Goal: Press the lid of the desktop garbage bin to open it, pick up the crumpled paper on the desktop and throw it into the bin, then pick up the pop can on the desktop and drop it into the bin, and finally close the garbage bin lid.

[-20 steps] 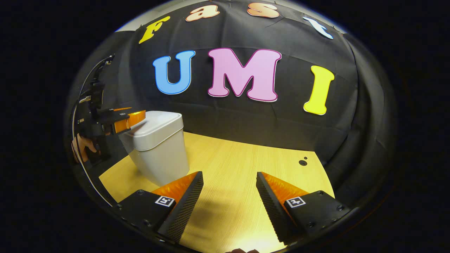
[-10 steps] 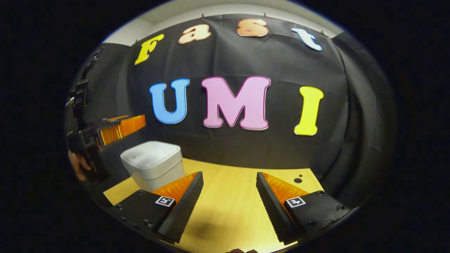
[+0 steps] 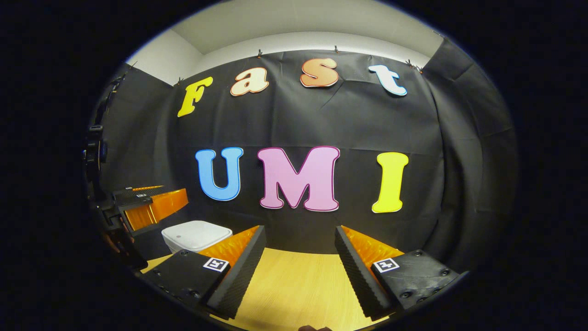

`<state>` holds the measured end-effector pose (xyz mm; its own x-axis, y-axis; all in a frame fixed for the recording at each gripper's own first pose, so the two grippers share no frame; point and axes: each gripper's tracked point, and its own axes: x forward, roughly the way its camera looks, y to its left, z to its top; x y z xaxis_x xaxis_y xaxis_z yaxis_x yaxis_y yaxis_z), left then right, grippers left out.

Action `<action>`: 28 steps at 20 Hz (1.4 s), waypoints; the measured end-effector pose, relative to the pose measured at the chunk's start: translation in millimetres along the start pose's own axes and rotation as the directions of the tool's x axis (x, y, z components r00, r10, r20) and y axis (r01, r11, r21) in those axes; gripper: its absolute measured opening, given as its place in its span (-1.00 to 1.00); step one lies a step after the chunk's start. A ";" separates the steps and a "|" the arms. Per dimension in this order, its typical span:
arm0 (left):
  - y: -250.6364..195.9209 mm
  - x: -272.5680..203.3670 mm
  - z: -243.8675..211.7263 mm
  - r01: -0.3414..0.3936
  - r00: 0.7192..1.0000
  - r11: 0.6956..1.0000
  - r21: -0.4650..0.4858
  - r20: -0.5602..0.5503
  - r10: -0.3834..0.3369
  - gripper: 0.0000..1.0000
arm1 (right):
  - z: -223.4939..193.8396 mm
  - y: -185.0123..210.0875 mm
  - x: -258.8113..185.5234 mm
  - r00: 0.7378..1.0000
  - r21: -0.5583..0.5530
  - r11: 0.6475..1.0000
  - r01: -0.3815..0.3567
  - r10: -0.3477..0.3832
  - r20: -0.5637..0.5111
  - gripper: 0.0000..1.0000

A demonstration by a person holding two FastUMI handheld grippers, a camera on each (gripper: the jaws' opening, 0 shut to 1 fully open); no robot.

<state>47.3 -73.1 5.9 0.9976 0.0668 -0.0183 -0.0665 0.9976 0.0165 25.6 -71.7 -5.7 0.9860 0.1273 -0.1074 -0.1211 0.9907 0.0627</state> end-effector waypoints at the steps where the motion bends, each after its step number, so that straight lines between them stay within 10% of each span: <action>1: -1.8 -5.8 -2.0 -0.003 1.000 1.000 -0.005 -0.008 0.003 0.89 | -0.1 -0.5 -3.2 1.000 -0.022 1.000 -0.003 0.003 0.002 0.95; 28: 54.6 -76.8 -18.3 0.105 0.994 0.994 -0.027 -0.006 -0.105 0.89 | -21.6 91.1 -69.7 0.998 -0.143 0.988 0.054 -0.052 0.017 0.94</action>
<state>-33.3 -23.5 -10.1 0.9989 -0.0383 -0.0262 0.0380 0.9992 -0.0127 -56.6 10.7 -13.9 0.9928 0.0744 -0.0935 -0.0824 0.9929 -0.0854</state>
